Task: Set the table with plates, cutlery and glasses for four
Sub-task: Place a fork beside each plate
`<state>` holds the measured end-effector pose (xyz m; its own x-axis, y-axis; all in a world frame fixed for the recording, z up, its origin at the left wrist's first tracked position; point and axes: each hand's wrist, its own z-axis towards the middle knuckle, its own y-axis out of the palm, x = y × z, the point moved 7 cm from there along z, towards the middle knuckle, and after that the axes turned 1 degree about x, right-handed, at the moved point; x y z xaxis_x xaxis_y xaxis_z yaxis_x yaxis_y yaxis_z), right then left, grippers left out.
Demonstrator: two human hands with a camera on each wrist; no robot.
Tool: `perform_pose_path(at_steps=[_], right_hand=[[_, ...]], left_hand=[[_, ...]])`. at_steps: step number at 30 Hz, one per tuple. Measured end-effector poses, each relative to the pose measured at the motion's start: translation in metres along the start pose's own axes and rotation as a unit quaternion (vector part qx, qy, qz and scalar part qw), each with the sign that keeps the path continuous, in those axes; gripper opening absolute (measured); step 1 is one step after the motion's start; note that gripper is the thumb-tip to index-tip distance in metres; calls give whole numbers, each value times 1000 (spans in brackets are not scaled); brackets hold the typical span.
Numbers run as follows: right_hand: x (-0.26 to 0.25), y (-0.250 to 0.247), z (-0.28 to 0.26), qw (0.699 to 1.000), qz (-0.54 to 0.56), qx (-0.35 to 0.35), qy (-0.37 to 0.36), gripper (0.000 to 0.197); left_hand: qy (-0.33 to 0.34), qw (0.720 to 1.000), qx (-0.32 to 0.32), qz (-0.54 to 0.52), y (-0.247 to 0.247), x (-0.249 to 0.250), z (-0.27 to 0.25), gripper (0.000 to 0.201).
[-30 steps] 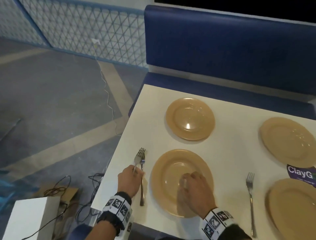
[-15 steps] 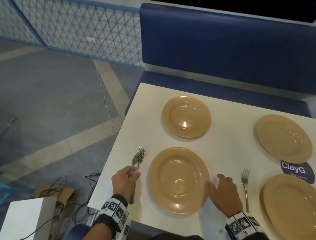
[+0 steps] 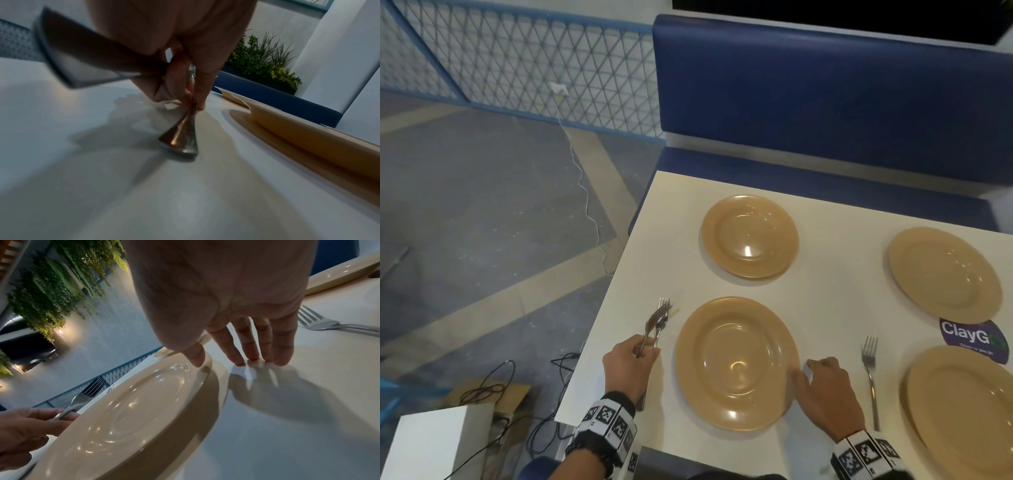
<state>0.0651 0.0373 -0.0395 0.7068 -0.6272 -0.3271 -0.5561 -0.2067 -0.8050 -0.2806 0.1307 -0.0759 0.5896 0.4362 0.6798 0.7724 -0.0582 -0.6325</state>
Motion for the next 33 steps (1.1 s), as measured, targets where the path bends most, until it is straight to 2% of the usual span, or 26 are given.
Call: perform_pose_path(at_steps=[9,11,13,15,17,19,21,23,27,29,33], right_hand=[[-2,-2,-3,1000,-21,-23,-2,40],[-1,-9,0,1000,7,19,-4,44],[-18,-21,4,994,44,80,-64,37],[-52,-32,1,983,95,77,-138,27],[-90,-34,-6,966,196,13,-168,22],[-121,-33,-14,935,295,-52,-190,18],[-134,-35,-18,915,338,-73,-210,14],[-131,-39,-16,914,351,-69,-192,17],[-104,-48,2,908,400,-26,-118,7],[-95,-49,5,901,424,-14,-96,9],[-102,-38,-9,916,364,-95,-140,11]], left_hand=[[7,1000,-14,14,1,1,-2,9],[32,999,2,26,-8,10,-8,7],[52,999,-2,-10,-16,25,-14,20],[38,992,-70,-101,-13,44,-24,30],[25,965,-194,-174,1,70,-42,29],[36,935,-295,-194,17,93,-64,28],[47,919,-336,-199,29,106,-77,27],[39,915,-340,-213,35,109,-81,23],[10,917,-330,-224,44,112,-83,18],[-13,915,-315,-253,47,113,-84,17],[-26,906,-303,-295,54,126,-84,11]])
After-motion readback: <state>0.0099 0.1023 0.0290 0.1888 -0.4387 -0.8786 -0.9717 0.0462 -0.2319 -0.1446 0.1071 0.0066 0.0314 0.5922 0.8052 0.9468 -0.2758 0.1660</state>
